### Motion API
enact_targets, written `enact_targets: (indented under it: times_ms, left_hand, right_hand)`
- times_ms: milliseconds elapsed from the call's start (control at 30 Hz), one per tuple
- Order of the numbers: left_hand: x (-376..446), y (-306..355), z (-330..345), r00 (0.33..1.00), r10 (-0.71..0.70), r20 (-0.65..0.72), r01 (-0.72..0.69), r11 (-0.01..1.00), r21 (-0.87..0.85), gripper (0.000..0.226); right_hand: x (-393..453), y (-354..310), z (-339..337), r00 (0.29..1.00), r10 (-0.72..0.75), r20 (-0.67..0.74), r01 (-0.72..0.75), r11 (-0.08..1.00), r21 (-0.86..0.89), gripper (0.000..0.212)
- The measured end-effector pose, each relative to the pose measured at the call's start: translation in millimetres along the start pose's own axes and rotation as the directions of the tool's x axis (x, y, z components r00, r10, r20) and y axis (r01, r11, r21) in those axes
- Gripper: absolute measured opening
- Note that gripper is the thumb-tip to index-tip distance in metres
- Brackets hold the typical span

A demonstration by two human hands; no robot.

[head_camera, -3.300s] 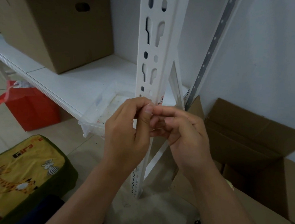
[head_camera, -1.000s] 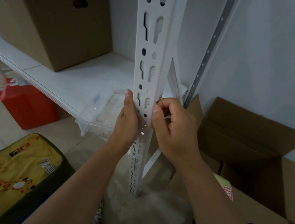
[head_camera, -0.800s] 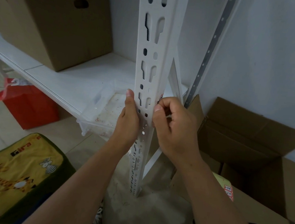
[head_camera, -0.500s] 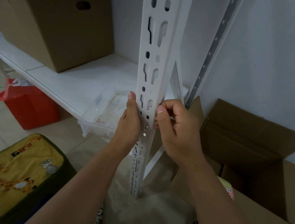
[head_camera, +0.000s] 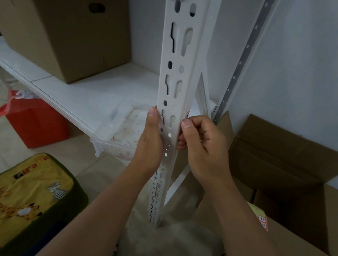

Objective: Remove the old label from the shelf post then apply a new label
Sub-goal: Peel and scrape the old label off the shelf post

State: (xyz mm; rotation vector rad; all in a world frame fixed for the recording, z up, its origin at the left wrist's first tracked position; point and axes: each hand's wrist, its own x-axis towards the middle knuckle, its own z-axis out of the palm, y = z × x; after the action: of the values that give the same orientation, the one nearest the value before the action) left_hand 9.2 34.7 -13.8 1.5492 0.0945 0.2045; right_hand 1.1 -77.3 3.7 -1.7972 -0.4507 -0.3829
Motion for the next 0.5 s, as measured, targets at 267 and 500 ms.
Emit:
enact_targets:
  times_ms: [267,500]
  left_hand:
    - [-11,-11,1,0.992,0.108,0.061,-0.111,0.992,0.054,0.059]
    - [-11,-12,1,0.982,0.182,0.06,-0.184,0.983,0.031,0.059]
  right_hand:
    - [1,-3,2,1.0,-0.007,0.009,0.007,0.999,-0.043,0.018]
    - [1,-8,0,0.992,0.098,0.079,-0.116,0.959,0.259,0.025]
